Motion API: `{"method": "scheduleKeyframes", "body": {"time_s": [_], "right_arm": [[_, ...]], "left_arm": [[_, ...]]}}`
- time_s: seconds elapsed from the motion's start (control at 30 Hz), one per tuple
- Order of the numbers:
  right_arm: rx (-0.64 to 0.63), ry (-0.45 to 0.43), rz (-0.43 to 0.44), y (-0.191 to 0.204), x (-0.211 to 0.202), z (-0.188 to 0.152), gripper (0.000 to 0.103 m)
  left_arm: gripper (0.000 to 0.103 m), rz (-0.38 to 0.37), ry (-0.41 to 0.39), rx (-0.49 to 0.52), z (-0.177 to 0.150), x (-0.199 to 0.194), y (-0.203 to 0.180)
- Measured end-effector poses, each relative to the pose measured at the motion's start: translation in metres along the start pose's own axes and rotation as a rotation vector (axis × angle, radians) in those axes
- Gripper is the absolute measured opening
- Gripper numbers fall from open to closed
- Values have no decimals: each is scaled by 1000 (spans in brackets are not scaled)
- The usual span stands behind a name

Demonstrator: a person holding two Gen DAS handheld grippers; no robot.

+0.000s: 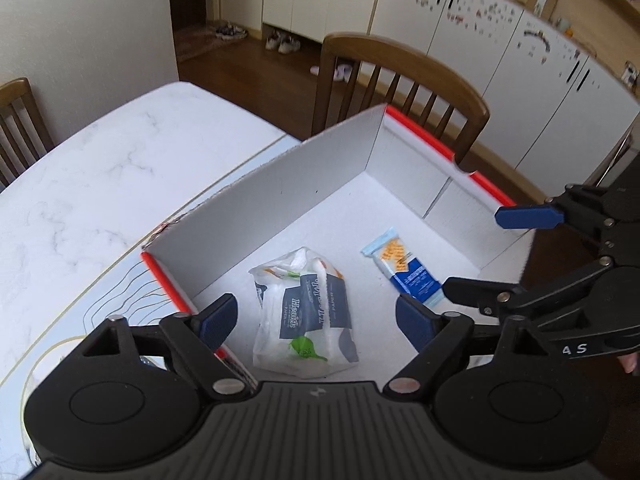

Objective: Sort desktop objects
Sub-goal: 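Open both tools to drop the tissue pack and cracker packet in the box, then move both tools back over the remaining snack pile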

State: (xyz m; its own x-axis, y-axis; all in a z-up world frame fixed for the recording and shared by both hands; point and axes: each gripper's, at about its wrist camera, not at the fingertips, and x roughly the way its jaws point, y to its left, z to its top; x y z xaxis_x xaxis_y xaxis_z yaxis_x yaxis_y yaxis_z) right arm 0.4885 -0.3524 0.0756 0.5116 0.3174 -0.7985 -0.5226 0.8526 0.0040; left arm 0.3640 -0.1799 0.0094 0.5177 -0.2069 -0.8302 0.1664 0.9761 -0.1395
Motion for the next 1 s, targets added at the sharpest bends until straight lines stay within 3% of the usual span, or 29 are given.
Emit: {"method": "scheduleKeyframes", "body": {"time_s": [0.1,0.7,1.0], "right_arm": [[7,-24,-1,7,-9,-3,87],[25,-118,12,92,-60,-27,90],[28,-155,20,142,-79,-42,89]], "left_arm": [[102,4,-48,-5,-9,-13,0],[103,-2,-213,-22,-78,-101,31],[103,37,-289,-21,-123,-148,56]]}}
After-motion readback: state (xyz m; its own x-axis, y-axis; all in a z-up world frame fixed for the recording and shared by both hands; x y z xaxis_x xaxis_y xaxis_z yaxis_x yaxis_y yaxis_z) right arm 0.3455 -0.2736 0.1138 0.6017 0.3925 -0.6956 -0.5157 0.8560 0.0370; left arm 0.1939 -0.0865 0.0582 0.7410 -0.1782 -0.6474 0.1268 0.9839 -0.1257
